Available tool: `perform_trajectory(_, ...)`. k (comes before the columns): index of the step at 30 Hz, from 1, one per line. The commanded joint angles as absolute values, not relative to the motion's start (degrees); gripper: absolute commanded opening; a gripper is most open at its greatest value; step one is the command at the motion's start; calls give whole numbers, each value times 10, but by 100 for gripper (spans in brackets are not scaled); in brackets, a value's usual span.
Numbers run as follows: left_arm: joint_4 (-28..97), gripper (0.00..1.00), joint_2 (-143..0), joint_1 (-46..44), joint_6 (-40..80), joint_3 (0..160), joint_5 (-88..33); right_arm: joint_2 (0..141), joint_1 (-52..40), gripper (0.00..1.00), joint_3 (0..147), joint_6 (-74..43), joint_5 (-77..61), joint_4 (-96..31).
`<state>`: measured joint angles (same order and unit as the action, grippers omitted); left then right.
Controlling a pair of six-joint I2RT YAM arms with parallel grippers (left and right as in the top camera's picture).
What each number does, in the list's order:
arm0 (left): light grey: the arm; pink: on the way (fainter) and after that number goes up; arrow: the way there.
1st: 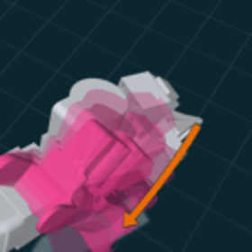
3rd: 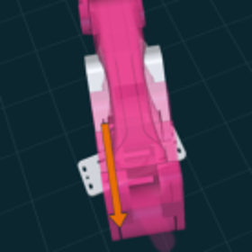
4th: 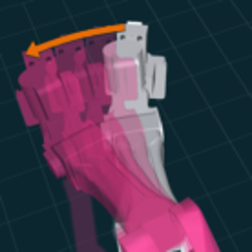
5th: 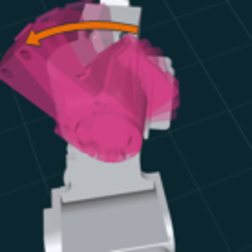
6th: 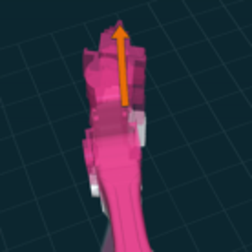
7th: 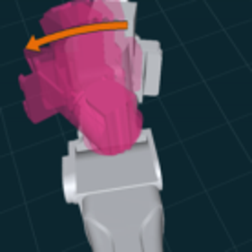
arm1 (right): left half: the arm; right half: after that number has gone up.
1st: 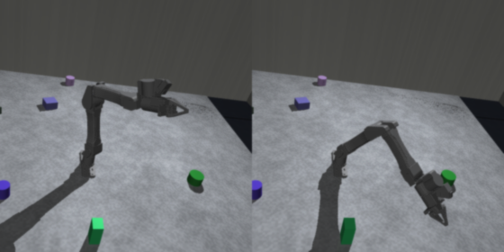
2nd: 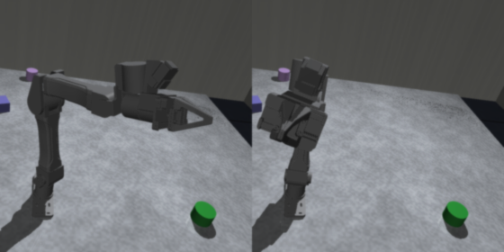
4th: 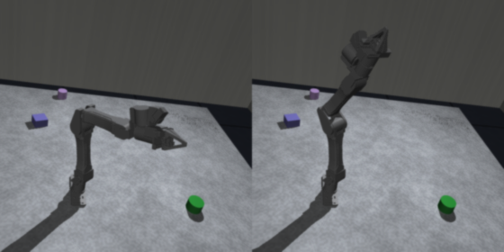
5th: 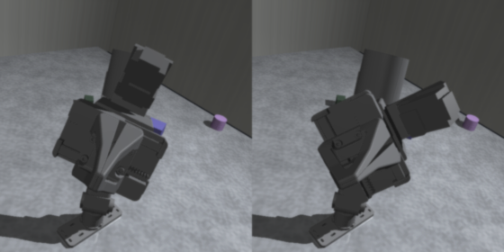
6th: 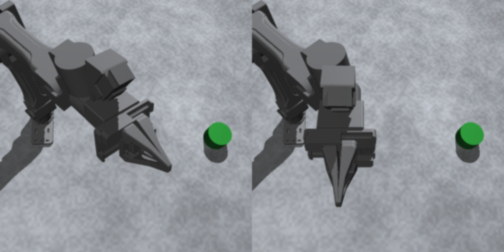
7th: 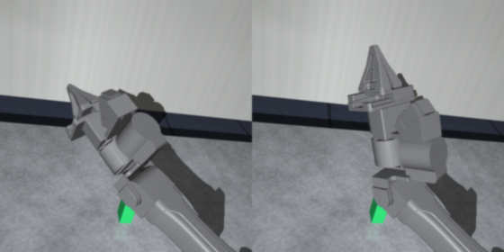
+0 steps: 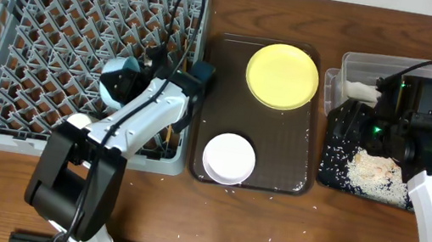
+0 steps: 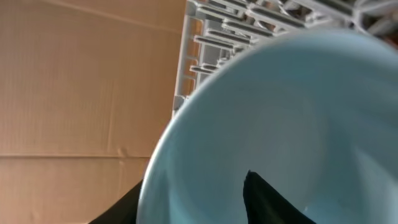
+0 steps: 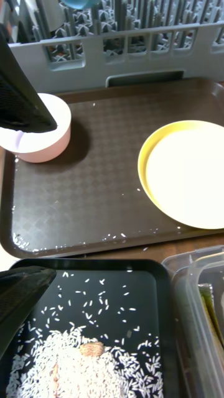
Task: Sort waste into correct bins and load items into the dishwasher
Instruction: 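Place the light-blue bowl into the dish rack with the left gripper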
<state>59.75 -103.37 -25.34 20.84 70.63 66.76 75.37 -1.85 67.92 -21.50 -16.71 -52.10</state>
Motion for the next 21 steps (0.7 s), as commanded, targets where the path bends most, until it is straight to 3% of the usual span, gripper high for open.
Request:
perform_trajectory(1, 608, 46, -1029, -278, 225, 704, 604, 753, -23, 66, 684, -216, -165, -518)
perform_trajectory(8, 605, 51, -986, -346, 229, 704, 556, 753, -23, 66, 684, -216, -165, -517)
perform_trajectory(14, 563, 52, -924, -383, 228, 738, 339, 753, -23, 66, 684, -216, -166, -517)
perform_trajectory(15, 535, 49, -907, -387, 228, 742, 271, 753, -23, 66, 684, -216, -166, -517)
perform_trajectory(17, 471, 8, -881, -390, 228, 741, 101, 753, -23, 66, 684, -216, -166, -518)
perform_trajectory(21, 457, 7, -908, -390, 277, 711, 47, 753, -23, 66, 684, -216, -165, -521)
